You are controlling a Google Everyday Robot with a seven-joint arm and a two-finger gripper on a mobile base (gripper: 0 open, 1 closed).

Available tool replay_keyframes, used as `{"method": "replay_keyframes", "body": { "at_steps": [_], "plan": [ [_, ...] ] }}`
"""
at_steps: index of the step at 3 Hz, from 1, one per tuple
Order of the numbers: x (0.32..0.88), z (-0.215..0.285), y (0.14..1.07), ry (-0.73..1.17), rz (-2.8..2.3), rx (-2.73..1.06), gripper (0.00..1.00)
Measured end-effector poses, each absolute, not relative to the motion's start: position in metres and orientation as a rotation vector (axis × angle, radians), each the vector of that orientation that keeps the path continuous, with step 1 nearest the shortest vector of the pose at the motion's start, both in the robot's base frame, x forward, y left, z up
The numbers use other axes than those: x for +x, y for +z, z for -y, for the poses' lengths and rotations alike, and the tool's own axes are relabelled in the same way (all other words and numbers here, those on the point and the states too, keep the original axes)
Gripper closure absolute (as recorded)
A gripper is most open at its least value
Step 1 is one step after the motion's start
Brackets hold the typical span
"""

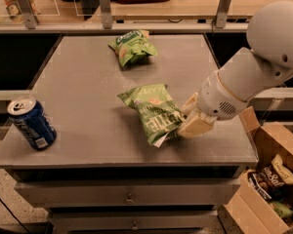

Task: Pick green jalapeno chip bag

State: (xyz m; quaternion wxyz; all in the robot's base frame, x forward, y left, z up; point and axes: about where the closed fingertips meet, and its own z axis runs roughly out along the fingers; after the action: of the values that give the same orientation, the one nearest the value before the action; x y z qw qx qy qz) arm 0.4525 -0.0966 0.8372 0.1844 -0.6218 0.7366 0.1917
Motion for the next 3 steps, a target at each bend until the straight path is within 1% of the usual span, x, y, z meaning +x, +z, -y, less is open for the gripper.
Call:
{"method": "replay_keyframes", "body": {
  "at_steps": [1,3],
  "plan": [
    [0.449,0.089,0.867,0.56,-2.023,-1.785,1.0],
    [0.449,0.09,0.913,0.603,-1.925,-1.774,1.0]
  ]
}}
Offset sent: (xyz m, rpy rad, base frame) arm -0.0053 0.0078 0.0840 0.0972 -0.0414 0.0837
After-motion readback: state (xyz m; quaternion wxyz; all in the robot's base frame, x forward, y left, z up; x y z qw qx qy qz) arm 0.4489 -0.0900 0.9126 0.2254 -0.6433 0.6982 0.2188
